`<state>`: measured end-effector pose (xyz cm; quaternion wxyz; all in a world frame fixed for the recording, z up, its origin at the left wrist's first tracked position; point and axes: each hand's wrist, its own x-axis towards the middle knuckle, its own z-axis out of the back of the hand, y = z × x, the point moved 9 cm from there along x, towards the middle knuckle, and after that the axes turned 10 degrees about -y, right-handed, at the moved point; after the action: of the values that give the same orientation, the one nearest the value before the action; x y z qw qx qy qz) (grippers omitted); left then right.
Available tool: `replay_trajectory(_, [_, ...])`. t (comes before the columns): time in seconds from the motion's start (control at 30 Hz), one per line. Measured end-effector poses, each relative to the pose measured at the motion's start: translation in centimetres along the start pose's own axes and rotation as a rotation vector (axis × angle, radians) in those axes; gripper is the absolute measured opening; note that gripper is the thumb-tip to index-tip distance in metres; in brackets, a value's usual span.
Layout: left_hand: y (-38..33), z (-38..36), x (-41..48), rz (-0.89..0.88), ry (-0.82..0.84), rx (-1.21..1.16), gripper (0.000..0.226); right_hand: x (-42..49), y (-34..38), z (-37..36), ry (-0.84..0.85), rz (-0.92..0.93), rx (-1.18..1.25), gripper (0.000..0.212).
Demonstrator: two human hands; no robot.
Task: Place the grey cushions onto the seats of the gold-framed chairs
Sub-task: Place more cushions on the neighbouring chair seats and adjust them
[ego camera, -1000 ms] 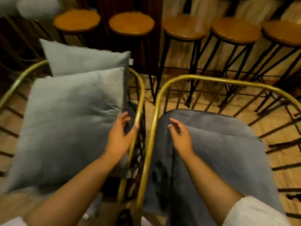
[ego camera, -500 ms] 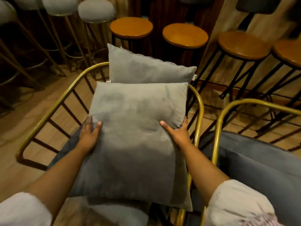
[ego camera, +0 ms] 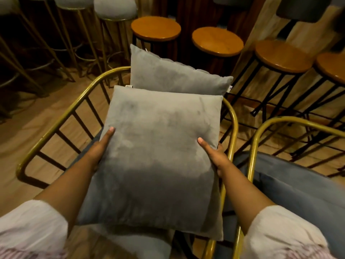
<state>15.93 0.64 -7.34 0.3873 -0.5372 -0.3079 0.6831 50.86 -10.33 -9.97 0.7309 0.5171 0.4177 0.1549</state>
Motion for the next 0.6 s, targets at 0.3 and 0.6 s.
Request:
replay_trajectory(0.3, [-6.6, -1.3, -5.7, -0.032, 0.152, 0.054, 0.102, -6.4, 7.5, 7.1, -0.050, 0.104, 0.131, 0.068])
replay_trajectory(0.6, [-15.2, -19.4, -16.5, -0.187, 0.422, 0.080, 0.093, -10.4, 10.0, 27.6, -0.425, 0.101, 0.232, 0.099])
